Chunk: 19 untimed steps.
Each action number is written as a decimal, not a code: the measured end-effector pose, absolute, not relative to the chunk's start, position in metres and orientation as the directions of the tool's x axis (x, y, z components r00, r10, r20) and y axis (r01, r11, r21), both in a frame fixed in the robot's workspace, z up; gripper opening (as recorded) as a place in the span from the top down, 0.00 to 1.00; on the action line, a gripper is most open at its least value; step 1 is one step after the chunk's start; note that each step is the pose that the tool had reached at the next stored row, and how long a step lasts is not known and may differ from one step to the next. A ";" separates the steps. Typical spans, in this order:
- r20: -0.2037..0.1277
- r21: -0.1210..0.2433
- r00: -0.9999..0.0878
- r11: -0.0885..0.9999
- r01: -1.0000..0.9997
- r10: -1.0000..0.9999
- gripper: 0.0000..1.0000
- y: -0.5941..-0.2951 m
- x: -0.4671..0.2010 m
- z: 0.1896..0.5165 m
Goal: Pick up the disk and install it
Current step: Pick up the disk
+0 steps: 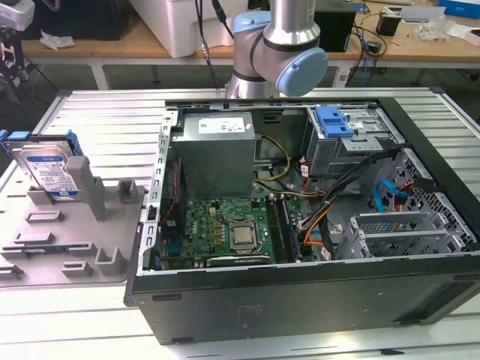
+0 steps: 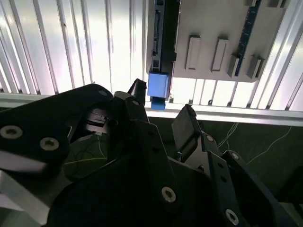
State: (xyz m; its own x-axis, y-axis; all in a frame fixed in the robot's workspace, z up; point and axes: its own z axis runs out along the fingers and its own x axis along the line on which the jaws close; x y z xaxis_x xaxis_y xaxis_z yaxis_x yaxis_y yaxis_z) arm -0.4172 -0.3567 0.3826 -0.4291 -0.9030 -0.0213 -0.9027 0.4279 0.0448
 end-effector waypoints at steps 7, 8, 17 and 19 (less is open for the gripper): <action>-0.021 0.045 -0.304 0.303 -0.952 -0.952 0.50 -0.356 -0.417 0.381; -0.021 0.045 -0.274 0.273 -0.961 -0.961 0.50 -0.356 -0.417 0.381; -0.021 0.045 -0.071 0.070 -0.997 -0.997 0.50 -0.356 -0.417 0.380; -0.021 0.045 -0.019 0.019 -0.999 -1.000 0.50 -0.355 -0.417 0.380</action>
State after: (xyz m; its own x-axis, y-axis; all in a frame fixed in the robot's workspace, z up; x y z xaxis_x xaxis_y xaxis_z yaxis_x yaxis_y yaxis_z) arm -0.4173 -0.3553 0.3796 -0.0195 -0.9996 -0.0207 -0.9988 0.0185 0.0450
